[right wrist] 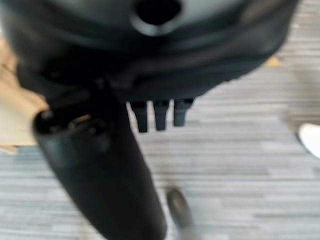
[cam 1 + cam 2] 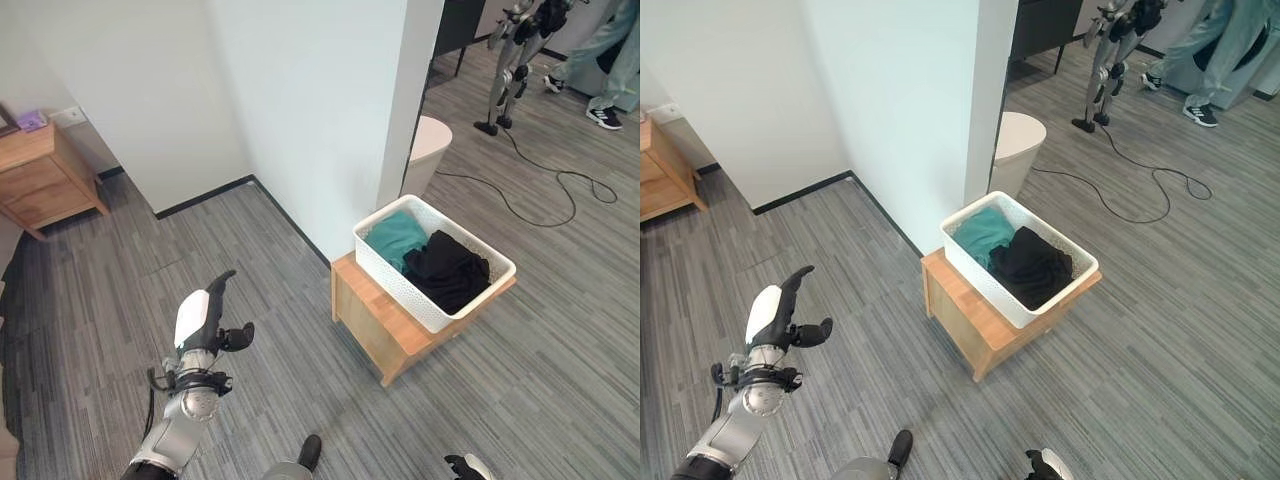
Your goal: Pick up bed clothes into laundry basket.
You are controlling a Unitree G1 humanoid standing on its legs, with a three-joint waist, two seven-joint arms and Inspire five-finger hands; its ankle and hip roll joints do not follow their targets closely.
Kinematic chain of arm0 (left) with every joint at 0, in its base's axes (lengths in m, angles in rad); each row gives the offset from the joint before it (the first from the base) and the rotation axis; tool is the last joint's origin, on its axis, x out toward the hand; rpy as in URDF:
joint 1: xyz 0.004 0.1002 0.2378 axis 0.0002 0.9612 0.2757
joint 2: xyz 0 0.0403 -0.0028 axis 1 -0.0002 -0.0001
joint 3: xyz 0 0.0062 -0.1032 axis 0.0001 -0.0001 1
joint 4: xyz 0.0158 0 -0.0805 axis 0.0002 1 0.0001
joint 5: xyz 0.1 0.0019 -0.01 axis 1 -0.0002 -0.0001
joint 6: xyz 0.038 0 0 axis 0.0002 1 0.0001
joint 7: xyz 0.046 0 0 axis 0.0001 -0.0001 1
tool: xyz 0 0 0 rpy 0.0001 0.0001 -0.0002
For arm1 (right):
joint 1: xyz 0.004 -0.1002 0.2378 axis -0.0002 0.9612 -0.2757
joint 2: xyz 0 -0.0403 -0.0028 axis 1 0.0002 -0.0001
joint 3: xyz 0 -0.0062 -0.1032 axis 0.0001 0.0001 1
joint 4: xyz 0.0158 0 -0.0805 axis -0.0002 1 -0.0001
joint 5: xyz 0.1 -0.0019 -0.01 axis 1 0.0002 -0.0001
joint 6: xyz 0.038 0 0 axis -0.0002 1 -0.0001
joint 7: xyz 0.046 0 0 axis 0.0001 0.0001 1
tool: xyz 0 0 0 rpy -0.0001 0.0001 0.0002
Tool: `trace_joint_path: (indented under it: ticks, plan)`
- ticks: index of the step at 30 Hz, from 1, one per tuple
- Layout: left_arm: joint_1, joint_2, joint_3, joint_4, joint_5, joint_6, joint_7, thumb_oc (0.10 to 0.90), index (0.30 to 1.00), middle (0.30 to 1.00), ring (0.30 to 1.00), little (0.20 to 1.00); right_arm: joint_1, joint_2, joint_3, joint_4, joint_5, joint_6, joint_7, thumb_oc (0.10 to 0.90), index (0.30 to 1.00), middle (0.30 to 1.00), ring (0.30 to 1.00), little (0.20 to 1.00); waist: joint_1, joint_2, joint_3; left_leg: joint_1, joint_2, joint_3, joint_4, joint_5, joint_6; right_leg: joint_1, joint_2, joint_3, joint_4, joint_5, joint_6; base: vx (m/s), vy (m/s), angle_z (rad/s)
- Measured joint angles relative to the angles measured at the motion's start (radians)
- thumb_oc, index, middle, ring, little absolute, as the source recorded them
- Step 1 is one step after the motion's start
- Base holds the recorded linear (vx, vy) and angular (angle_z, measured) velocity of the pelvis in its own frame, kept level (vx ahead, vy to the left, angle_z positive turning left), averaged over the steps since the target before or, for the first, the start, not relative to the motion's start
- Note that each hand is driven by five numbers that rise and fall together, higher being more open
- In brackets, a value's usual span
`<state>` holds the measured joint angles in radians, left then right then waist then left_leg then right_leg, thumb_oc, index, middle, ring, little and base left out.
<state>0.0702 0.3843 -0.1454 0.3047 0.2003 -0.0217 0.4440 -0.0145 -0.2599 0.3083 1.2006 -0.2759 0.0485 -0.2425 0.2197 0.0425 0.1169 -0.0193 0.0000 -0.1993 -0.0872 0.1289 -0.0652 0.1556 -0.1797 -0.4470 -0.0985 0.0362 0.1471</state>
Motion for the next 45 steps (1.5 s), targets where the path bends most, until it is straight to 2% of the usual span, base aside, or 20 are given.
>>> trace_joint_path:
  ticks: [8,22,23,25,27,28,29,30,31,32,33,34,36,38,39,40,42,43,44,45]
  plan:
    - [0.045,-0.093,0.117,0.248,-0.414,-0.041,-0.066,0.800,0.900,0.900,0.900,0.900,-0.070,-0.010,0.013,-0.048,-0.030,0.004,-0.001,0.800,0.900,0.900,0.900,0.900,0.064,0.003,-0.027,-0.001,-0.002,-0.083,0.000,0.008,-0.019,0.045,0.016,-0.085,0.000,-0.026,-0.005,0.00,-0.047,0.33]
    - [0.117,-0.140,0.227,0.428,-0.552,-0.064,-0.067,0.800,0.900,0.900,0.900,0.900,-0.265,-0.133,0.071,-0.273,-0.063,0.001,-0.006,0.800,0.900,0.900,0.900,0.900,0.151,0.051,-0.020,-0.005,0.002,-0.147,-0.001,0.022,-0.048,0.096,0.039,-0.168,0.006,-0.049,-0.018,-0.04,-0.028,0.19]
    - [0.114,-0.145,0.239,0.427,-0.561,-0.068,-0.064,0.800,0.900,0.900,0.900,0.900,-0.273,-0.141,0.081,-0.313,-0.062,0.005,-0.005,0.800,0.900,0.900,0.900,0.900,0.150,0.056,-0.019,-0.029,0.003,-0.067,-0.003,0.004,-0.040,0.105,0.050,-0.197,0.016,-0.043,-0.009,-0.14,-0.076,1.29]
    - [0.074,-0.157,0.254,0.425,-0.574,-0.073,-0.066,0.800,0.900,0.900,0.900,0.900,-0.255,-0.187,0.117,-0.384,-0.058,0.012,-0.005,0.800,0.900,0.900,0.900,0.900,0.083,0.026,-0.013,-0.078,0.068,0.268,0.000,-0.089,0.058,0.130,0.033,-0.287,0.051,-0.056,-0.012,-0.18,-0.085,2.10]
    - [0.050,-0.149,0.290,0.340,-0.584,-0.097,-0.077,0.800,0.900,0.900,0.900,0.900,-0.236,-0.240,0.091,-0.519,-0.039,-0.003,0.031,0.800,0.900,0.900,0.900,0.900,0.036,-0.064,0.013,-0.114,0.115,0.607,0.101,-0.103,0.076,0.132,-0.040,-0.294,0.065,-0.109,-0.054,-0.02,0.086,1.93]
    - [0.093,-0.153,0.309,0.308,-0.587,-0.118,-0.074,0.800,0.900,0.900,0.900,0.900,-0.236,-0.248,0.056,-0.573,-0.044,-0.022,0.009,0.800,0.900,0.900,0.900,0.900,0.040,-0.064,0.004,-0.081,0.143,0.604,0.151,-0.008,0.065,0.136,-0.029,-0.285,0.071,-0.128,-0.017,0.28,0.249,1.09]
    - [0.129,-0.159,0.326,0.334,-0.594,-0.122,-0.075,0.800,0.900,0.900,0.900,0.900,-0.225,-0.227,0.010,-0.623,-0.056,-0.023,-0.001,0.800,0.900,0.900,0.900,0.900,0.029,-0.033,-0.016,-0.045,0.146,0.551,0.136,-0.018,-0.017,0.164,-0.019,-0.300,0.090,-0.132,-0.010,0.21,0.181,0.65]
    - [0.119,-0.162,0.339,0.362,-0.595,-0.121,-0.075,0.800,0.900,0.900,0.900,0.900,-0.223,-0.207,-0.006,-0.622,-0.058,-0.021,-0.013,0.800,0.900,0.900,0.900,0.900,0.022,-0.047,-0.004,-0.054,0.137,0.540,0.174,-0.022,0.005,0.170,-0.038,-0.302,0.125,-0.131,-0.012,0.21,0.167,0.92]
    - [0.108,-0.167,0.351,0.385,-0.609,-0.122,-0.066,0.800,0.900,0.900,0.900,0.900,-0.217,-0.189,-0.019,-0.617,-0.059,-0.011,-0.014,0.800,0.900,0.900,0.900,0.900,0.010,-0.046,0.007,-0.115,0.120,0.497,0.294,-0.094,0.084,0.168,-0.095,-0.316,0.230,-0.132,-0.012,0.22,0.172,0.91]
    - [0.129,-0.164,0.344,0.384,-0.613,-0.122,-0.062,0.800,0.900,0.900,0.900,0.900,-0.203,-0.190,0.010,-0.625,-0.063,-0.020,-0.009,0.800,0.900,0.900,0.900,0.900,0.015,-0.066,-0.013,-0.094,0.057,0.476,0.223,-0.091,0.080,0.156,-0.147,-0.312,0.302,-0.140,-0.009,0.22,0.175,0.88]
    - [0.124,-0.161,0.312,0.401,-0.614,-0.125,-0.045,0.800,0.900,0.900,0.900,0.900,-0.208,-0.203,0.038,-0.653,-0.069,-0.029,-0.008,0.800,0.900,0.900,0.900,0.900,0.009,-0.037,0.004,-0.086,0.037,0.474,0.211,-0.073,0.087,0.146,-0.184,-0.308,0.462,-0.149,0.003,0.21,0.162,1.48]
    - [0.111,-0.152,0.306,0.397,-0.621,-0.114,-0.041,0.800,0.900,0.900,0.900,0.900,-0.184,-0.204,0.034,-0.695,-0.071,-0.031,-0.015,0.800,0.900,0.900,0.900,0.900,-0.037,-0.052,0.015,-0.075,0.004,0.412,0.179,-0.059,0.086,0.109,-0.252,-0.265,0.619,-0.152,0.004,-0.01,0.000,1.53]
    - [0.056,-0.143,0.303,0.352,-0.624,-0.114,-0.039,0.800,0.900,0.900,0.900,0.900,-0.186,-0.189,0.039,-0.734,-0.072,-0.047,-0.009,0.800,0.900,0.900,0.900,0.900,-0.045,-0.060,0.053,-0.065,-0.023,0.344,0.142,-0.039,0.103,-0.030,-0.254,-0.059,0.776,-0.164,0.010,0.02,-0.113,1.31]
    - [0.045,-0.135,0.301,0.327,-0.624,-0.118,-0.038,0.800,0.900,0.900,0.900,0.900,-0.203,-0.169,0.046,-0.742,-0.072,-0.053,-0.002,0.800,0.900,0.900,0.900,0.900,-0.016,-0.055,0.059,-0.037,-0.026,0.336,0.117,-0.041,0.107,-0.122,-0.264,-0.053,0.798,-0.162,0.015,0.08,-0.424,0.68]
    - [-0.022,-0.147,0.278,0.262,-0.634,-0.103,-0.013,0.800,0.900,0.900,0.900,0.900,-0.167,-0.195,0.015,-0.850,-0.064,-0.047,-0.019,0.800,0.900,0.900,0.900,0.900,-0.078,0.018,0.112,-0.077,0.022,0.160,0.180,-0.053,0.076,-0.173,-0.009,0.193,0.803,-0.286,-0.067,0.14,-0.463,2.29]
    - [-0.045,-0.137,0.253,0.209,-0.624,-0.148,-0.017,0.800,0.900,0.900,0.900,0.900,-0.151,-0.232,0.023,-0.907,-0.062,-0.058,-0.026,0.800,0.900,0.900,0.900,0.900,-0.124,0.032,0.122,-0.090,0.044,0.102,0.127,-0.075,0.098,-0.215,0.105,0.286,0.709,-0.313,-0.076,0.24,-0.411,2.74]
    - [-0.119,-0.126,0.211,0.134,-0.622,-0.171,-0.030,0.800,0.900,0.900,0.900,0.900,-0.162,-0.279,-0.014,-0.953,-0.049,-0.070,-0.022,0.800,0.900,0.900,0.900,0.900,-0.155,0.031,0.135,-0.085,-0.002,-0.086,0.080,0.013,0.057,-0.279,0.218,0.610,0.561,-0.323,-0.088,0.14,-0.294,2.40]
    - [-0.145,-0.118,0.193,0.124,-0.622,-0.173,-0.031,0.800,0.900,0.900,0.900,0.900,-0.160,-0.268,-0.038,-0.948,-0.038,-0.066,-0.031,0.800,0.900,0.900,0.900,0.900,-0.209,0.020,0.135,-0.089,-0.019,-0.153,0.074,-0.004,0.056,-0.268,0.247,0.760,0.502,-0.315,-0.085,-0.11,-0.235,2.67]
    - [-0.158,-0.106,0.181,0.104,-0.621,-0.185,-0.044,0.800,0.900,0.900,0.900,0.900,-0.169,-0.272,-0.040,-0.945,-0.025,-0.062,-0.036,0.800,0.900,0.900,0.900,0.900,-0.224,-0.009,0.131,-0.064,-0.030,-0.157,0.028,-0.009,0.103,-0.273,0.199,0.713,0.458,-0.234,-0.077,-0.10,-0.239,2.31]
    - [-0.162,-0.113,0.179,0.087,-0.628,-0.188,-0.045,0.800,0.900,0.900,0.900,0.900,-0.162,-0.268,-0.054,-0.954,-0.019,-0.062,-0.040,0.800,0.900,0.900,0.900,0.900,-0.239,0.000,0.129,-0.075,-0.030,-0.284,0.052,-0.005,0.112,-0.270,0.302,0.852,0.505,-0.251,-0.087,-0.09,-0.158,2.03]
